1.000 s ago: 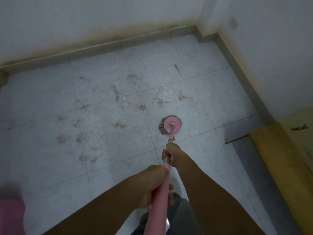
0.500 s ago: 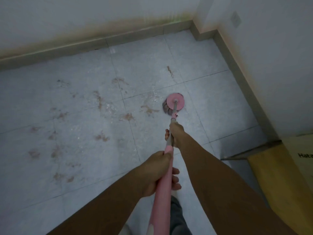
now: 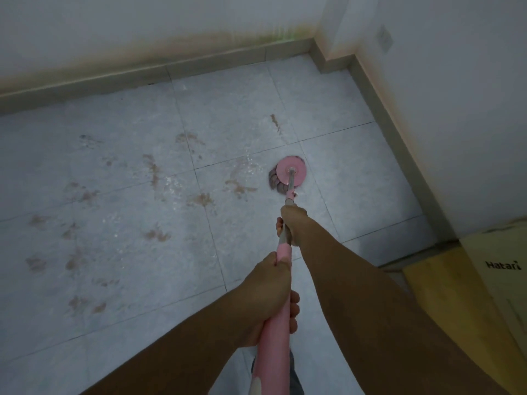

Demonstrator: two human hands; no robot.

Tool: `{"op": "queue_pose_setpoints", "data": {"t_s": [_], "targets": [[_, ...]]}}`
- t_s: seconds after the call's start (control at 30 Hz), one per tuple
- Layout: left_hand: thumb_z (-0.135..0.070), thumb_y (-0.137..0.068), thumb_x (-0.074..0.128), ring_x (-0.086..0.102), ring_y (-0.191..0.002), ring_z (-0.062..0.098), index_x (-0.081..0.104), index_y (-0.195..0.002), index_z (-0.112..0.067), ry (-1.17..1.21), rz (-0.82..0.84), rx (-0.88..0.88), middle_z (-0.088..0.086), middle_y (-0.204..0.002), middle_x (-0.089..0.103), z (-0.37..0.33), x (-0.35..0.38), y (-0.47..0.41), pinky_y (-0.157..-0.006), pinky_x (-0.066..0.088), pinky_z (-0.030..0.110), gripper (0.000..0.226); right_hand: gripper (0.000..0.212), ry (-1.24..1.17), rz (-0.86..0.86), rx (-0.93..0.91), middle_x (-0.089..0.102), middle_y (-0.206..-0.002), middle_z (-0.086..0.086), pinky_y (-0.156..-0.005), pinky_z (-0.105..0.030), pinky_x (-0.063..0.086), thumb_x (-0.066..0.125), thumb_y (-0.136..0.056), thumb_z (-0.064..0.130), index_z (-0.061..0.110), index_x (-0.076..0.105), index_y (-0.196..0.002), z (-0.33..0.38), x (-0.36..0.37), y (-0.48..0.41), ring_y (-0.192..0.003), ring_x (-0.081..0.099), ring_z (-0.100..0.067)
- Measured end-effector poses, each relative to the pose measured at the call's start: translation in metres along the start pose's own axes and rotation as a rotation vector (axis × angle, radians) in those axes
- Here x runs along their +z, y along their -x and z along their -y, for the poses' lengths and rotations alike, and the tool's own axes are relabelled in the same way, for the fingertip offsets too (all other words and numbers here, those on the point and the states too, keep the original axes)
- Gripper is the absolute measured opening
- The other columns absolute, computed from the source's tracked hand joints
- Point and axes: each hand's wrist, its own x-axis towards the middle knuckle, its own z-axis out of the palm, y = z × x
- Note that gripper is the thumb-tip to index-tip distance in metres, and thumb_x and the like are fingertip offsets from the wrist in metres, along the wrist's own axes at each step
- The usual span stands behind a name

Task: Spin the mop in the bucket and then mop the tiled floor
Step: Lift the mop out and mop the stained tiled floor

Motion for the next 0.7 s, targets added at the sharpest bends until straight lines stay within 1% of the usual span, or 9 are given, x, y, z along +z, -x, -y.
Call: {"op": "queue_pose_setpoints", "data": {"t_s": [0.03,0.13,0.2,0.23,0.33,0.37,0.47,0.53,0.7], "targets": [[-0.044,-0.102,0.041,0.056,-0.049,0.016,0.051,-0.1,-0.028,-0.01,-0.005,-0.015,0.011,-0.073,0.059,0.012,-0.002,0.011,-0.042,0.049,0.022,0.019,0.014,0.0,-0.004,0.011,0.048,-0.066,-0.007,-0.042,-0.019,0.039,0.04,-0.098,0.011,0.006,0.052,-0.104,-0.014,0.0,0.01,-0.048,0.045,-0.013],[-0.045,-0.102,0.041,0.055,-0.05,0.017,0.049,-0.1,-0.026,-0.063,-0.021,-0.033,0.011,-0.073,0.06,0.05,-0.01,0.045,-0.041,0.048,0.022,0.021,0.018,-0.025,-0.001,0.048,0.048,-0.066,-0.008,-0.044,-0.021,0.038,0.041,-0.099,0.01,0.003,0.053,-0.111,-0.06,-0.002,0.046,-0.05,0.045,-0.014],[-0.044,-0.103,0.039,0.054,-0.051,0.017,0.047,-0.091,-0.025,-0.117,-0.034,-0.031,0.012,-0.075,0.059,0.076,-0.016,0.063,-0.042,0.047,0.023,0.024,0.024,-0.033,-0.025,0.049,0.049,-0.067,-0.009,-0.044,-0.02,0.039,0.041,-0.098,0.007,0.001,0.053,-0.117,-0.094,-0.002,0.065,-0.049,0.046,-0.014],[-0.043,-0.104,0.038,0.053,-0.052,0.017,0.046,-0.092,-0.024,-0.153,-0.041,-0.021,0.012,-0.077,0.059,0.088,-0.019,0.07,-0.043,0.046,0.025,0.024,0.026,-0.046,-0.033,0.045,0.049,-0.067,-0.01,-0.044,-0.021,0.04,0.04,-0.098,0.007,0.0,0.052,-0.12,-0.111,-0.002,0.074,-0.048,0.046,-0.014],[-0.041,-0.104,0.036,0.053,-0.055,0.016,0.039,-0.11,-0.027,-0.21,-0.046,0.003,0.012,-0.081,0.058,0.115,-0.023,0.084,-0.046,0.046,0.024,0.015,0.029,-0.073,-0.048,0.034,0.05,-0.066,-0.011,-0.044,-0.021,0.04,0.039,-0.097,0.005,-0.001,0.052,-0.123,-0.144,-0.004,0.089,-0.047,0.047,-0.015],[-0.04,-0.104,0.036,0.053,-0.055,0.016,0.039,-0.11,-0.027,-0.215,-0.042,0.004,0.012,-0.08,0.058,0.119,-0.022,0.086,-0.046,0.046,0.025,0.014,0.029,-0.08,-0.05,0.027,0.05,-0.066,-0.011,-0.043,-0.021,0.04,0.038,-0.097,0.004,0.0,0.051,-0.122,-0.149,-0.005,0.09,-0.047,0.047,-0.015],[-0.037,-0.105,0.039,0.05,-0.051,0.017,0.048,-0.085,-0.02,-0.173,-0.044,-0.013,0.012,-0.074,0.055,0.113,-0.016,0.077,-0.043,0.045,0.024,0.027,0.019,-0.114,-0.022,0.011,0.047,-0.065,-0.01,-0.045,-0.022,0.038,0.035,-0.099,0.006,0.004,0.049,-0.113,-0.141,-0.011,0.084,-0.047,0.044,-0.015],[-0.039,-0.103,0.042,0.051,-0.049,0.018,0.049,-0.079,-0.022,-0.147,-0.049,-0.034,0.013,-0.072,0.056,0.099,-0.012,0.064,-0.042,0.045,0.023,0.031,0.014,-0.126,-0.012,0.012,0.046,-0.065,-0.009,-0.046,-0.024,0.037,0.035,-0.101,0.009,0.005,0.047,-0.106,-0.126,-0.015,0.07,-0.048,0.043,-0.015],[-0.04,-0.102,0.044,0.055,-0.049,0.017,0.053,-0.102,-0.024,-0.11,-0.013,-0.021,0.011,-0.072,0.06,0.039,0.005,0.018,-0.043,0.048,0.024,0.018,0.015,-0.132,0.011,0.008,0.046,-0.067,-0.008,-0.043,-0.02,0.038,0.033,-0.102,0.014,0.013,0.043,-0.112,-0.058,-0.028,0.015,-0.05,0.043,-0.014]]}}
